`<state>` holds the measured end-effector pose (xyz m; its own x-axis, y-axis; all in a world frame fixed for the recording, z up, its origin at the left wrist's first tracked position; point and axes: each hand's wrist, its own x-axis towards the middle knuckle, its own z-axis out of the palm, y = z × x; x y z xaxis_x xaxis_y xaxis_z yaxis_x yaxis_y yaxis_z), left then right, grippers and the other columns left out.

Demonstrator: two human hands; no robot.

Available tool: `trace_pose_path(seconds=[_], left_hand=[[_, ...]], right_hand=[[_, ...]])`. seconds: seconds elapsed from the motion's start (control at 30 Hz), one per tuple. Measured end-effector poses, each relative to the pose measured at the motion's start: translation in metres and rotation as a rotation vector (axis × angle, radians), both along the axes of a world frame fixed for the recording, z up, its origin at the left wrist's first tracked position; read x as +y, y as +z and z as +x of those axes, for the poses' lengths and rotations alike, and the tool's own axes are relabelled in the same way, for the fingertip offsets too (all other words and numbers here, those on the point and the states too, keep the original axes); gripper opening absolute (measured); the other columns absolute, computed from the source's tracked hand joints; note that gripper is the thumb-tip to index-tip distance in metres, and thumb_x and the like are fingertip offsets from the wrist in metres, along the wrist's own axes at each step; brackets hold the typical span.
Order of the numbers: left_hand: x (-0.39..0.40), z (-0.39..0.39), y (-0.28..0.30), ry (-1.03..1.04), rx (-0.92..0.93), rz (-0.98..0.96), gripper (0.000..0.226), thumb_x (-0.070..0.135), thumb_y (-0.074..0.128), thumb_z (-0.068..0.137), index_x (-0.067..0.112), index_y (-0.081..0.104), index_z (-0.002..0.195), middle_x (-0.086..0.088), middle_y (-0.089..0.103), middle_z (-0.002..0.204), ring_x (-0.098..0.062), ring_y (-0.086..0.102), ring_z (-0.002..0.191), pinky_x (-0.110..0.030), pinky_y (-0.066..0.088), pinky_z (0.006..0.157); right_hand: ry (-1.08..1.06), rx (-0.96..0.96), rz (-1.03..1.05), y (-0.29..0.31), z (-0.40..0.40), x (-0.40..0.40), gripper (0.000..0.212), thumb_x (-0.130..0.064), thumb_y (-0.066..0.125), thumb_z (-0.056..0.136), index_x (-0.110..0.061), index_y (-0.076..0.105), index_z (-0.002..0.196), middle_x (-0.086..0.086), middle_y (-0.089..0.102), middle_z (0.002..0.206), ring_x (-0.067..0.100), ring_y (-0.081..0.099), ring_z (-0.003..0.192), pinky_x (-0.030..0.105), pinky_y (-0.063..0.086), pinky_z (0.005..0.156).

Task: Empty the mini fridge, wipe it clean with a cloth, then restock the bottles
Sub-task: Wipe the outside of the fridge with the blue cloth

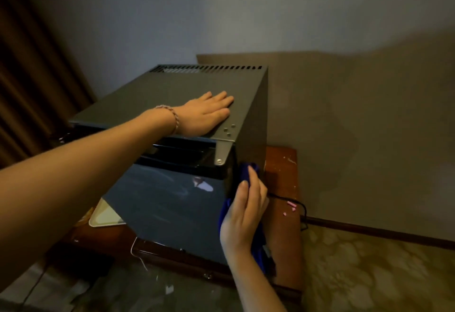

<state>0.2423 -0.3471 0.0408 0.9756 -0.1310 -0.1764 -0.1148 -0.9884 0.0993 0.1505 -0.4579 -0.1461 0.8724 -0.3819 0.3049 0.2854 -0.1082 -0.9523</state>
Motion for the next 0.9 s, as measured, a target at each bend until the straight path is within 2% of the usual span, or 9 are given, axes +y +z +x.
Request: trace_pose_path(seconds=[0.13, 0.23, 0.37, 0.47, 0.57, 0.63, 0.77, 0.9], left_hand=[[0.051, -0.034, 0.002, 0.024, 0.025, -0.011, 0.053, 0.043, 0.017, 0.107, 0.033, 0.002, 0.156, 0.006, -0.008, 0.164, -0.023, -0.009, 0.151, -0.036, -0.005, 0.12], [0.093, -0.056, 0.001, 0.056, 0.02, -0.009, 0.052, 0.043, 0.016, 0.107, 0.034, 0.003, 0.156, 0.005, -0.007, 0.164, -0.023, -0.007, 0.151, -0.038, -0.003, 0.121], [0.141, -0.081, -0.009, 0.074, -0.055, 0.026, 0.052, 0.044, 0.015, 0.106, 0.036, 0.002, 0.156, 0.006, -0.004, 0.165, -0.023, -0.004, 0.151, -0.045, 0.005, 0.123], [0.166, -0.096, -0.015, 0.08, -0.107, 0.024, 0.051, 0.044, 0.014, 0.106, 0.037, 0.003, 0.156, 0.007, -0.002, 0.164, -0.023, -0.002, 0.152, -0.045, 0.005, 0.122], [0.183, -0.103, -0.021, 0.061, -0.17, -0.004, 0.051, 0.046, 0.012, 0.105, 0.039, 0.005, 0.155, 0.011, 0.0, 0.164, -0.02, -0.002, 0.152, -0.047, 0.003, 0.121], [0.191, -0.101, -0.024, 0.045, -0.19, -0.018, 0.051, 0.048, 0.01, 0.104, 0.042, 0.006, 0.154, 0.013, 0.001, 0.164, -0.019, -0.001, 0.151, -0.047, 0.003, 0.122], [0.208, -0.084, -0.022, 0.077, -0.175, -0.052, 0.051, 0.052, 0.008, 0.103, 0.046, 0.008, 0.153, 0.014, 0.002, 0.164, -0.018, -0.002, 0.151, -0.048, 0.002, 0.122], [0.219, -0.072, -0.021, 0.06, -0.173, -0.058, 0.051, 0.053, 0.007, 0.102, 0.048, 0.009, 0.153, 0.016, 0.001, 0.163, -0.016, -0.002, 0.151, -0.048, 0.001, 0.122]], right_hand=[[0.01, -0.177, -0.045, 0.054, -0.001, 0.002, 0.038, -0.047, 0.033, 0.101, -0.037, 0.049, 0.134, -0.016, 0.051, 0.126, -0.008, 0.043, 0.115, 0.009, 0.029, 0.097], [0.016, -0.198, -0.052, 0.08, -0.001, 0.003, 0.048, -0.051, 0.032, 0.099, -0.029, 0.054, 0.135, -0.008, 0.054, 0.128, 0.005, 0.047, 0.116, 0.012, 0.03, 0.099], [-0.031, -0.259, -0.293, 0.101, -0.002, 0.004, 0.049, -0.05, 0.032, 0.099, -0.024, 0.062, 0.128, -0.003, 0.059, 0.122, 0.021, 0.049, 0.112, 0.042, 0.043, 0.097], [-0.043, -0.268, -0.595, 0.112, -0.005, 0.002, 0.047, -0.05, 0.034, 0.097, -0.026, 0.066, 0.122, -0.002, 0.061, 0.118, 0.029, 0.048, 0.108, 0.054, 0.047, 0.084], [-0.137, -0.317, -1.006, 0.116, -0.008, 0.002, 0.045, -0.048, 0.035, 0.096, -0.024, 0.069, 0.116, 0.002, 0.065, 0.112, 0.035, 0.052, 0.103, 0.049, 0.047, 0.075], [-0.187, -0.311, -1.182, 0.121, -0.01, 0.006, 0.044, -0.046, 0.036, 0.096, -0.022, 0.069, 0.114, 0.005, 0.067, 0.108, 0.036, 0.054, 0.099, 0.044, 0.045, 0.071], [-0.199, -0.303, -1.339, 0.13, -0.011, 0.007, 0.046, -0.045, 0.032, 0.098, -0.02, 0.069, 0.109, 0.008, 0.067, 0.099, 0.034, 0.056, 0.092, 0.041, 0.044, 0.066], [-0.131, -0.404, -1.417, 0.144, -0.009, 0.035, 0.041, -0.044, 0.035, 0.099, -0.021, 0.068, 0.094, 0.005, 0.067, 0.087, 0.03, 0.058, 0.082, 0.042, 0.044, 0.067]])
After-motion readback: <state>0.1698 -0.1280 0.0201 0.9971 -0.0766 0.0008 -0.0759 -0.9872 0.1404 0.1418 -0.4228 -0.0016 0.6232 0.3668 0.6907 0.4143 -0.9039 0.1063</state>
